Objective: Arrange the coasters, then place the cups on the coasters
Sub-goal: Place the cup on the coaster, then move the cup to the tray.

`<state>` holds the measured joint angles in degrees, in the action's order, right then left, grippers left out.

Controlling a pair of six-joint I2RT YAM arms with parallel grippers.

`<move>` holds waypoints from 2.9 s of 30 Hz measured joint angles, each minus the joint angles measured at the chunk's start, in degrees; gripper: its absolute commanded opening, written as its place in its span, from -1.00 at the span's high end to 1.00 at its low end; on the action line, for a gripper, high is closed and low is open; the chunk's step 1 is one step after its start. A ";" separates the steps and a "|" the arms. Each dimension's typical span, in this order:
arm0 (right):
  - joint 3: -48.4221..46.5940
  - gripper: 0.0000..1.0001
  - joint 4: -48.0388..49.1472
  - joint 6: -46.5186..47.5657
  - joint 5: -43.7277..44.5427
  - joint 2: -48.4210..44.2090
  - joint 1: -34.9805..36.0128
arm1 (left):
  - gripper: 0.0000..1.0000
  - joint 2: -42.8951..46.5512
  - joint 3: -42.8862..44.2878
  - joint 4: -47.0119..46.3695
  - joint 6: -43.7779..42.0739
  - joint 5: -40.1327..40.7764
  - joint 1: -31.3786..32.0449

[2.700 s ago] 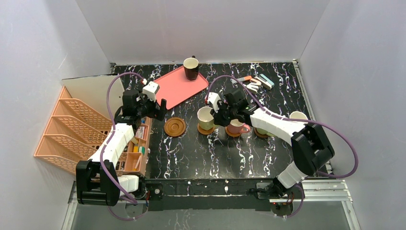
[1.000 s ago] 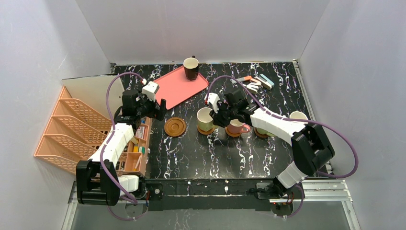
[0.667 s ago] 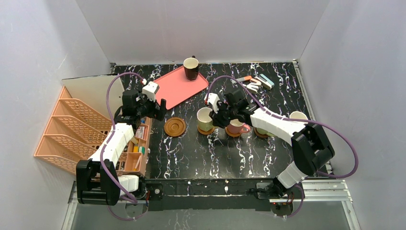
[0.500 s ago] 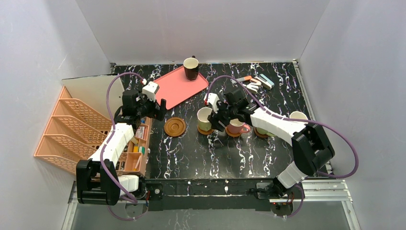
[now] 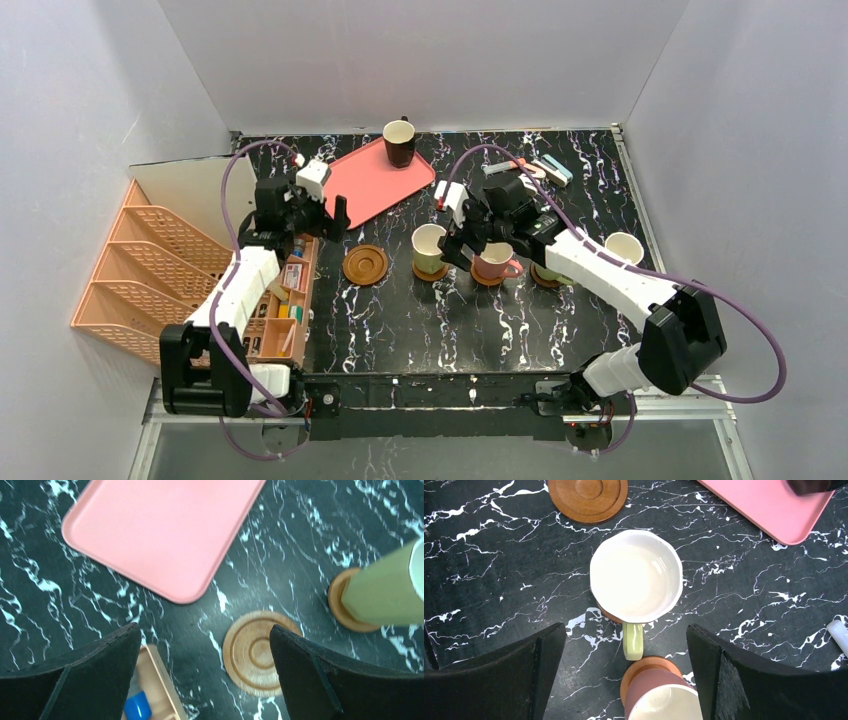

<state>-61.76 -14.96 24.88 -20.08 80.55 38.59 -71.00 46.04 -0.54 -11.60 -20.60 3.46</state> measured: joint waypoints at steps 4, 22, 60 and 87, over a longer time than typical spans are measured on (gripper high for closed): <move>0.00 -0.97 0.13 0.20 -0.02 -0.68 -0.66 | -0.96 -7.28 9.29 0.35 2.86 0.07 0.02; 0.04 -0.97 0.20 0.39 -0.70 -2.34 -8.72 | -0.96 -54.12 67.91 10.19 14.12 6.75 7.85; 0.04 -0.97 0.52 2.10 0.39 3.30 -9.33 | 0.78 -75.93 92.39 14.80 9.33 24.35 12.81; 0.07 -0.97 0.50 2.10 -1.53 3.30 -9.33 | 0.17 -59.93 75.06 24.85 4.70 12.37 8.26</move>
<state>-61.69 -14.46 26.98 -21.61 83.85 29.26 -130.93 121.10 24.32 -6.90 -8.23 11.73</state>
